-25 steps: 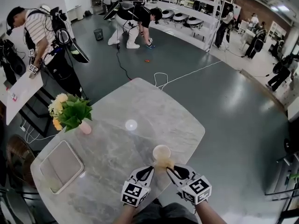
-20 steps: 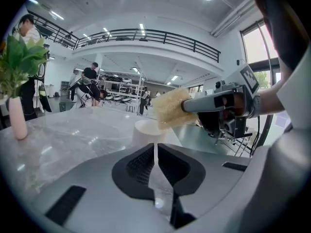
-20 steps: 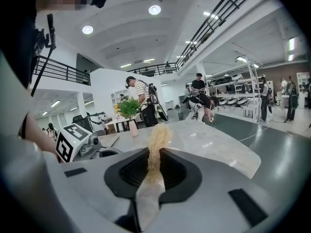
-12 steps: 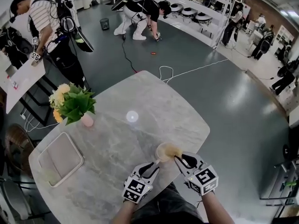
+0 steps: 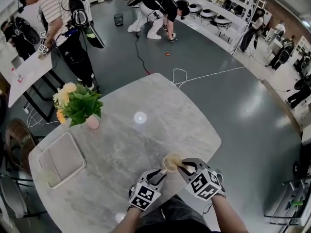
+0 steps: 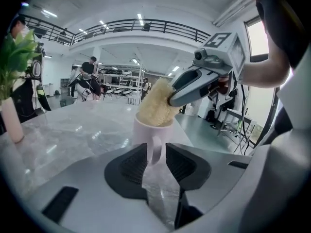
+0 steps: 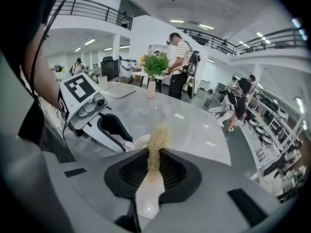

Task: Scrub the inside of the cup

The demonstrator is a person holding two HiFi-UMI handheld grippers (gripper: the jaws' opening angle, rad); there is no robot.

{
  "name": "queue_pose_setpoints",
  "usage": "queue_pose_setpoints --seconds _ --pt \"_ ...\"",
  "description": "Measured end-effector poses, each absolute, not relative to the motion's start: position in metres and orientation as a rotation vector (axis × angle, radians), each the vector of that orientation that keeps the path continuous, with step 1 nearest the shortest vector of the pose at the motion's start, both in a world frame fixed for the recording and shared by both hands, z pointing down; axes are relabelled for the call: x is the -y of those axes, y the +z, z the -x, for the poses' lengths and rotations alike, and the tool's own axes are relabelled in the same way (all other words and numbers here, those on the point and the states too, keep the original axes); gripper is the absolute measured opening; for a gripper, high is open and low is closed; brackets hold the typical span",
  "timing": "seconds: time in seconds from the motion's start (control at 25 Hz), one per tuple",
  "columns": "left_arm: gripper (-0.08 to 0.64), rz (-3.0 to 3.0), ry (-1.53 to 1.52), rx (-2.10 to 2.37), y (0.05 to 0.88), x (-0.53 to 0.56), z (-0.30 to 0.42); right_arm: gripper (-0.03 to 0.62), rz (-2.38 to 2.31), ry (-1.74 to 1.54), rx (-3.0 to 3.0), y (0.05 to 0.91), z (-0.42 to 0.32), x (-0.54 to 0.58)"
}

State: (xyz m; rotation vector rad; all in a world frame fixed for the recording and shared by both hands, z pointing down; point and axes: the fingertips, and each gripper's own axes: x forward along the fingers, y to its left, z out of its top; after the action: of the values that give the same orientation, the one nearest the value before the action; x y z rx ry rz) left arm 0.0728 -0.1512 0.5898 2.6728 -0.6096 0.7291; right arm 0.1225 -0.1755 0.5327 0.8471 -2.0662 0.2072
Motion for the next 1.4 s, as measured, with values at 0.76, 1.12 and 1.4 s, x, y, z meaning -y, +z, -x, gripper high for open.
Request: queue_pose_setpoints --seconds 0.76,1.12,1.4 --pt "0.063 -2.713 0.777 0.612 0.594 0.155 -0.082 0.06 -0.28 0.0 1.751 0.585 -0.101 0.18" --pt "0.063 -2.712 0.782 0.598 0.596 0.153 -0.081 0.06 -0.26 -0.209 1.546 0.605 -0.107 0.199" --pt "0.063 -2.701 0.789 0.611 0.595 0.152 -0.083 0.06 -0.166 0.258 1.65 0.609 -0.096 0.183"
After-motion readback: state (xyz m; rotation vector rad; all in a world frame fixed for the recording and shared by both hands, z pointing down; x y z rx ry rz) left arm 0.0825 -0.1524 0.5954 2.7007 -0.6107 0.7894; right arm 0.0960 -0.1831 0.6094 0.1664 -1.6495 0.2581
